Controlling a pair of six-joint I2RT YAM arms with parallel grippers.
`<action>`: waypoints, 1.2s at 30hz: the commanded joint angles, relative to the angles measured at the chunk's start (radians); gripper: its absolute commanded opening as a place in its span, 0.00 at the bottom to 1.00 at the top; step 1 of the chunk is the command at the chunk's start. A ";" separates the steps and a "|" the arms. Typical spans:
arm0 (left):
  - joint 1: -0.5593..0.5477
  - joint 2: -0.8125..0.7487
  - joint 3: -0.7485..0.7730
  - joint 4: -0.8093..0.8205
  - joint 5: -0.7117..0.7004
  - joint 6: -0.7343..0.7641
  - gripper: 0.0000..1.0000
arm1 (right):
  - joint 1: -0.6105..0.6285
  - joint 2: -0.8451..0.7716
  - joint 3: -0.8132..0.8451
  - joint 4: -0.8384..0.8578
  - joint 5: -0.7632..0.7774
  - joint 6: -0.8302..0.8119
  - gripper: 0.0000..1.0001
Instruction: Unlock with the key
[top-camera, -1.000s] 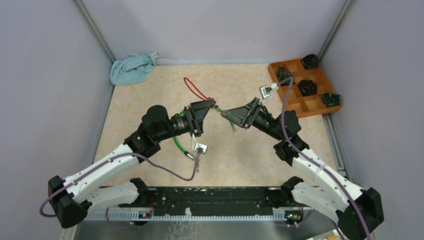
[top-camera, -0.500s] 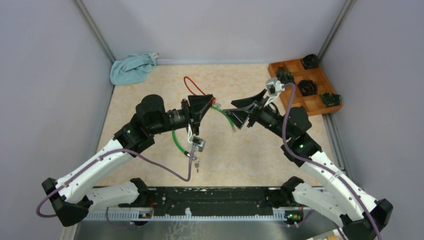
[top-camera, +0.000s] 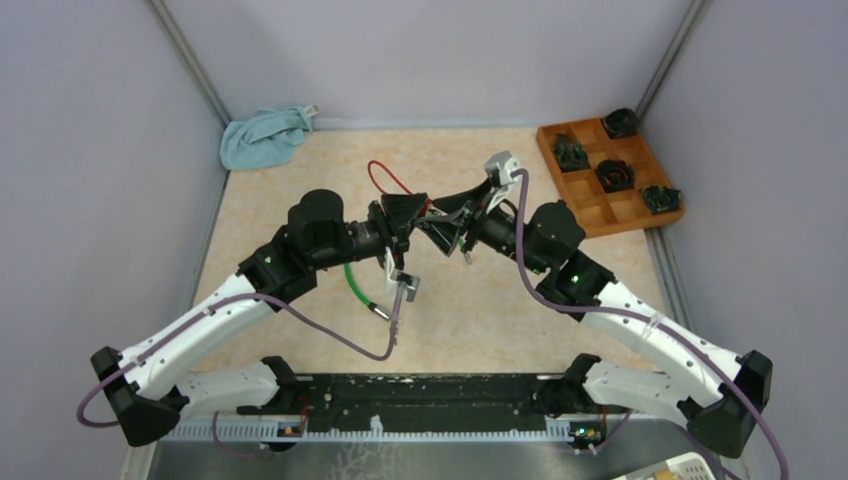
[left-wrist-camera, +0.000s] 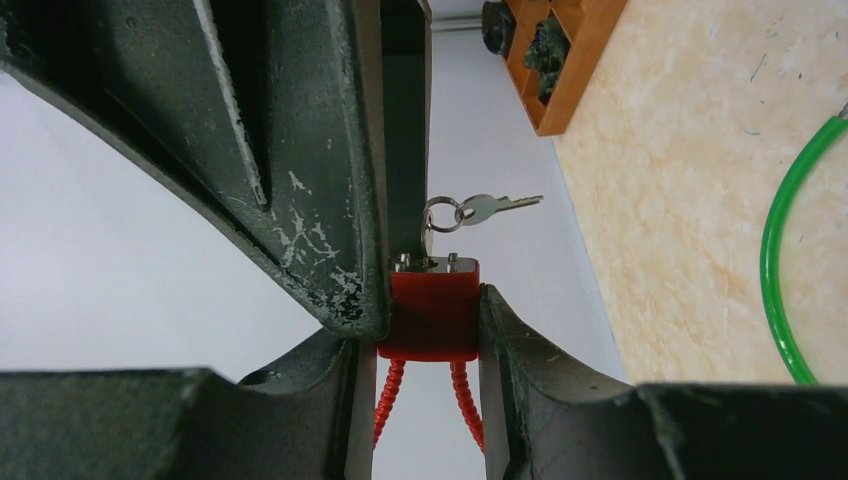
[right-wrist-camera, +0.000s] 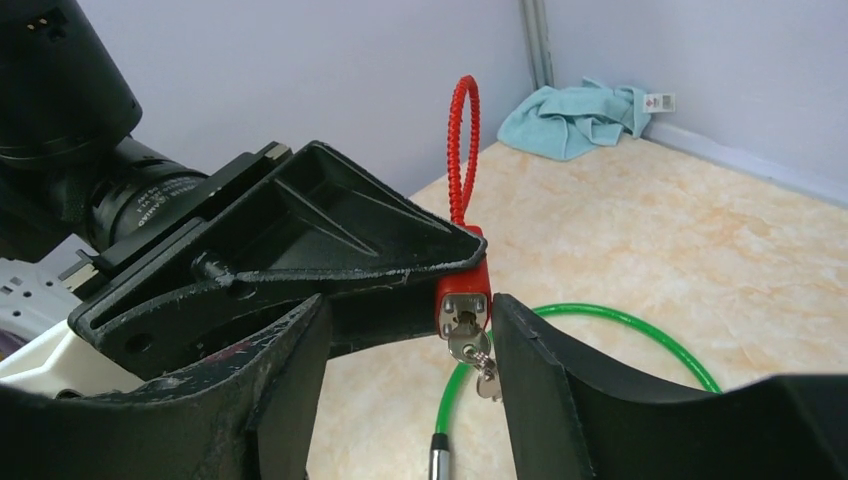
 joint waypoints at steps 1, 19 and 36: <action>-0.012 -0.010 0.012 0.020 0.004 0.015 0.00 | 0.016 0.028 0.068 0.008 0.037 -0.046 0.59; -0.029 -0.025 0.011 0.036 0.015 0.003 0.00 | 0.016 -0.027 0.011 0.015 0.191 -0.031 0.71; -0.037 -0.026 0.020 0.019 0.016 -0.024 0.00 | 0.018 0.049 -0.012 0.174 0.075 0.062 0.37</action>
